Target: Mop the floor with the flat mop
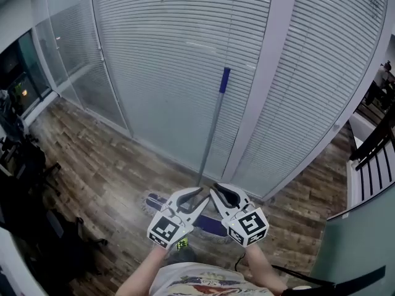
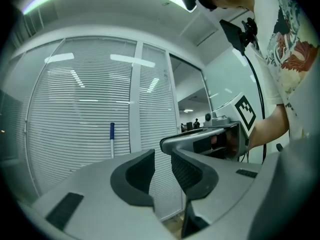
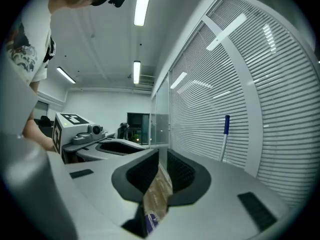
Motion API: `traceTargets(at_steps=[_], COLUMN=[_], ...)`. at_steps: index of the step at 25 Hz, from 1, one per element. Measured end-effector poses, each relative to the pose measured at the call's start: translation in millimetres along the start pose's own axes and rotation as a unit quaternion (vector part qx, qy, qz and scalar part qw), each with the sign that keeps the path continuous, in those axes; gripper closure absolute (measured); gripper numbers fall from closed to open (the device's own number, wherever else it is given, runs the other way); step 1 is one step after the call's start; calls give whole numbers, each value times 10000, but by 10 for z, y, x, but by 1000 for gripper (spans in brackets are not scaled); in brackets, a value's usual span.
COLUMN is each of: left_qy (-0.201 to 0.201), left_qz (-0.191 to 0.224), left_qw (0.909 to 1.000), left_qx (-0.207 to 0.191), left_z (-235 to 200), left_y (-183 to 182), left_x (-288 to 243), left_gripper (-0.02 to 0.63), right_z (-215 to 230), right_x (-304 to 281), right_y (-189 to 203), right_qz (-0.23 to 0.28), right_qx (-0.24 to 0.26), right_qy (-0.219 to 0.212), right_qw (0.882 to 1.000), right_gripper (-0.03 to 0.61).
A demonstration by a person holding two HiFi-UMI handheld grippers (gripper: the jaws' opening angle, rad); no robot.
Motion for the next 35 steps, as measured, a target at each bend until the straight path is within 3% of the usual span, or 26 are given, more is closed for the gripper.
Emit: traceTargets(at_steps=[7, 13, 15, 22, 31, 35], left_qy=[191, 481, 508, 448, 230, 29], left_qz=[32, -465, -473, -620, -830, -832], left_qw=[9996, 9953, 9955, 9954, 9946, 9956], left_qx=[-201, -705, -641, -573, -572, -440], left_z=[-1337, -2138, -2312, -2838, -3349, -3557], left_y=[92, 241, 307, 559, 910, 1003], left_x=[-559, -1138, -1334, -2142, -3398, -3697], left_gripper=[478, 422, 414, 408, 388, 385], right_z=[640, 1315, 1534, 2303, 3614, 3940], right_x=[-1110, -1753, -1876, -2345, -3019, -3267], right_y=[-96, -135, -134, -33, 87, -32], right_qz=[27, 26, 25, -172, -72, 12], right_qx=[106, 133, 94, 68, -181, -55], right_qy=[582, 1093, 1178, 1324, 1468, 1349], right_qw=[9982, 9939, 9930, 9910, 9890, 9908], right_gripper=[534, 519, 475, 428, 407, 399])
Point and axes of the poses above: the fingertips, and each gripper's own axes: x backward along the fingers, z to its right, y out of its underside, the point moved 10 cm from there along x, backward along the fingers
